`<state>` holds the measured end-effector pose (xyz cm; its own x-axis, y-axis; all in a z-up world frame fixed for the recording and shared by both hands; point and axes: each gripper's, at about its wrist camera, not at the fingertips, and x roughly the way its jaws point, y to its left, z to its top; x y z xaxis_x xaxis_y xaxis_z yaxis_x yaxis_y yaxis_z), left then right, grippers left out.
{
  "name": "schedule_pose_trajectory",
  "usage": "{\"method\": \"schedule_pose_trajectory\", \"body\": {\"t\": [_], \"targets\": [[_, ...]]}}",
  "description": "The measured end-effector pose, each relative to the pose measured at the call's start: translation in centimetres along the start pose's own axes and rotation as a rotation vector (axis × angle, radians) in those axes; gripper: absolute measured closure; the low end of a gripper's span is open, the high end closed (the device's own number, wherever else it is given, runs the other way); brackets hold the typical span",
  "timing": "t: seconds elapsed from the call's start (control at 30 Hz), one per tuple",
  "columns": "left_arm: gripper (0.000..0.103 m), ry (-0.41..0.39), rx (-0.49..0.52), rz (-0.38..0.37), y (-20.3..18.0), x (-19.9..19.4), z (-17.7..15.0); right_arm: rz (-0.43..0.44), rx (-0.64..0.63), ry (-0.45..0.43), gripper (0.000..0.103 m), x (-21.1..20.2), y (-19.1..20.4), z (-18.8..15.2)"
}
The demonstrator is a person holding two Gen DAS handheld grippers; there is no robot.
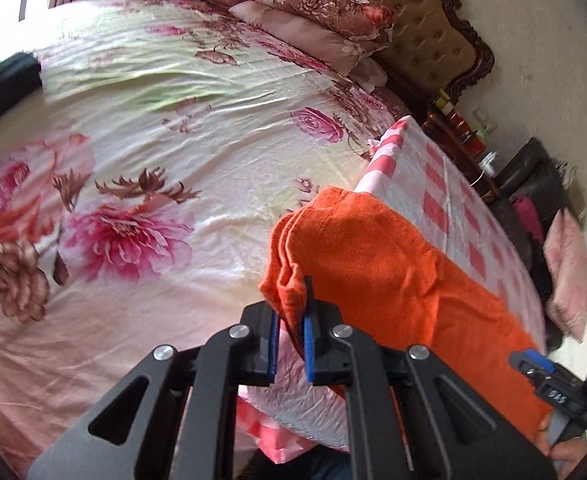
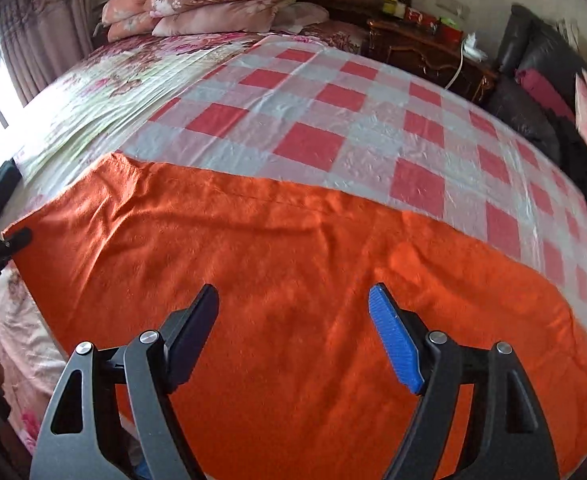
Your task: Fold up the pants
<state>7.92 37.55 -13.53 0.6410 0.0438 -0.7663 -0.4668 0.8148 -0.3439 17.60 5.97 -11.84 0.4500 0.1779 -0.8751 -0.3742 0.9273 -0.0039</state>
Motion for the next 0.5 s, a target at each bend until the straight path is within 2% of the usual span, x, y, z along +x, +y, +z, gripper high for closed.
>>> {"method": "schedule_pose_trajectory", "body": {"t": [0.07, 0.17, 0.2, 0.23, 0.27, 0.33, 0.37, 0.4, 0.43, 0.5], "targets": [[0.094, -0.043, 0.158, 0.147, -3.6, -1.0, 0.5, 0.092, 0.085, 0.034, 0.028, 0.1, -2.0, -0.3], [0.094, -0.151, 0.404, 0.299, -10.2, -3.0, 0.4, 0.228, 0.228, 0.095, 0.028, 0.5, -5.6, -0.8], [0.094, -0.184, 0.477, 0.326, -12.5, -3.5, 0.1, 0.262, 0.259, 0.102, 0.027, 0.5, -6.4, -1.0], [0.094, -0.220, 0.558, 0.339, -15.1, -4.0, -0.5, 0.331, 0.313, 0.120, 0.027, 0.6, -7.7, -1.2], [0.094, -0.251, 0.638, 0.336, -17.7, -4.4, -1.5, 0.402, 0.371, 0.140, 0.027, 0.7, -8.9, -1.4], [0.094, -0.316, 0.866, 0.316, -23.5, -4.5, -5.7, 0.530, 0.491, 0.168, 0.026, 1.0, -11.4, -2.2], [0.094, -0.336, 0.968, 0.292, -25.6, -4.4, -8.1, 0.588, 0.533, 0.175, 0.026, 1.2, -12.5, -2.6], [0.094, -0.343, 1.106, 0.234, -27.7, -4.0, -11.5, 0.637, 0.575, 0.184, 0.026, 1.3, -13.6, -3.1], [0.094, -0.317, 1.226, 0.182, -29.2, -3.2, -15.1, 0.657, 0.605, 0.185, 0.026, 1.3, -14.7, -3.5], [0.094, -0.275, 1.319, 0.147, -30.1, -1.8, -19.2, 0.663, 0.637, 0.173, 0.026, 1.1, -16.1, -4.5]]}}
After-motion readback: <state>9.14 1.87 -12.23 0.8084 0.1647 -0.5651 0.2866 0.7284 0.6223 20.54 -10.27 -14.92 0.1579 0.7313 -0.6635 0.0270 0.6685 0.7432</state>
